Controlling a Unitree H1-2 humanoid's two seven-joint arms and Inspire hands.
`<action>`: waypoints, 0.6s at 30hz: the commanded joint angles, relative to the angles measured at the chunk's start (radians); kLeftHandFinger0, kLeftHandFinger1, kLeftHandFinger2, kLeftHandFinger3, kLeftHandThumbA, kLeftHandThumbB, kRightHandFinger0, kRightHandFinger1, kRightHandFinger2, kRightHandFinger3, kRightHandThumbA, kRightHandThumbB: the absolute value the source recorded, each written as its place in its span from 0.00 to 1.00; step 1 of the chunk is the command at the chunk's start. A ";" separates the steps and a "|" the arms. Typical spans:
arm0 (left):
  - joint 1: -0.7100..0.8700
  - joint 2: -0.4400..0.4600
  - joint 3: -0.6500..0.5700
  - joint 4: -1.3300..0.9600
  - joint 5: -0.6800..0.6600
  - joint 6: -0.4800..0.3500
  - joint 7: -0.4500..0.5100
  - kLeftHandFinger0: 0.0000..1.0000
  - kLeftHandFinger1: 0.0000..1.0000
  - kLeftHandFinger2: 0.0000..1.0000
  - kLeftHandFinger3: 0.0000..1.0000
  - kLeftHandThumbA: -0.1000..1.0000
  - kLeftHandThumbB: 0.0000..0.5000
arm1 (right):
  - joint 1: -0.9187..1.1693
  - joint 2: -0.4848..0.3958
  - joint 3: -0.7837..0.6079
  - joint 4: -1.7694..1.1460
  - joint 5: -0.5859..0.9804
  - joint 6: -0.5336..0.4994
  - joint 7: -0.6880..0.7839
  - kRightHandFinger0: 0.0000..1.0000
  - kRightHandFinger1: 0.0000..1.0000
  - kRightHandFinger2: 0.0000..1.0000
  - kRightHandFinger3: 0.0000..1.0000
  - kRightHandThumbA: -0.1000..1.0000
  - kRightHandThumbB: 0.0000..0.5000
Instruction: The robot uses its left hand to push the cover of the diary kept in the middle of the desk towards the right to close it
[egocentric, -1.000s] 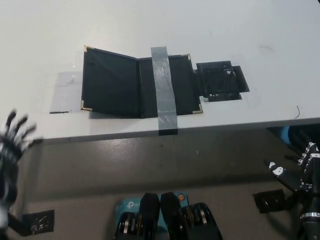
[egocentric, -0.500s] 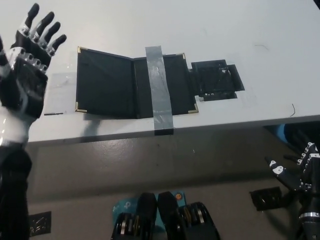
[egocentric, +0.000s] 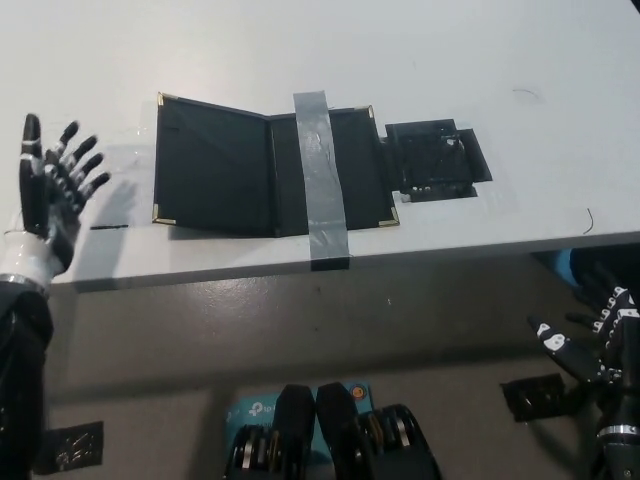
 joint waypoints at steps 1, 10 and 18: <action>-0.041 0.068 0.006 0.013 0.057 -0.038 0.008 1.00 1.00 1.00 1.00 1.00 0.35 | -0.028 -0.003 0.001 -0.020 -0.004 -0.017 -0.011 0.58 0.75 0.83 0.88 0.90 0.13; -0.014 0.072 -0.012 0.058 0.096 -0.017 0.014 1.00 1.00 1.00 1.00 1.00 0.24 | -0.033 -0.004 0.008 -0.033 -0.011 0.004 -0.010 0.60 0.76 0.84 0.89 0.89 0.12; -0.017 0.010 -0.042 0.033 0.094 0.003 -0.001 1.00 1.00 1.00 1.00 1.00 0.37 | -0.043 -0.003 0.009 -0.029 -0.008 0.005 -0.009 0.60 0.77 0.84 0.89 0.89 0.13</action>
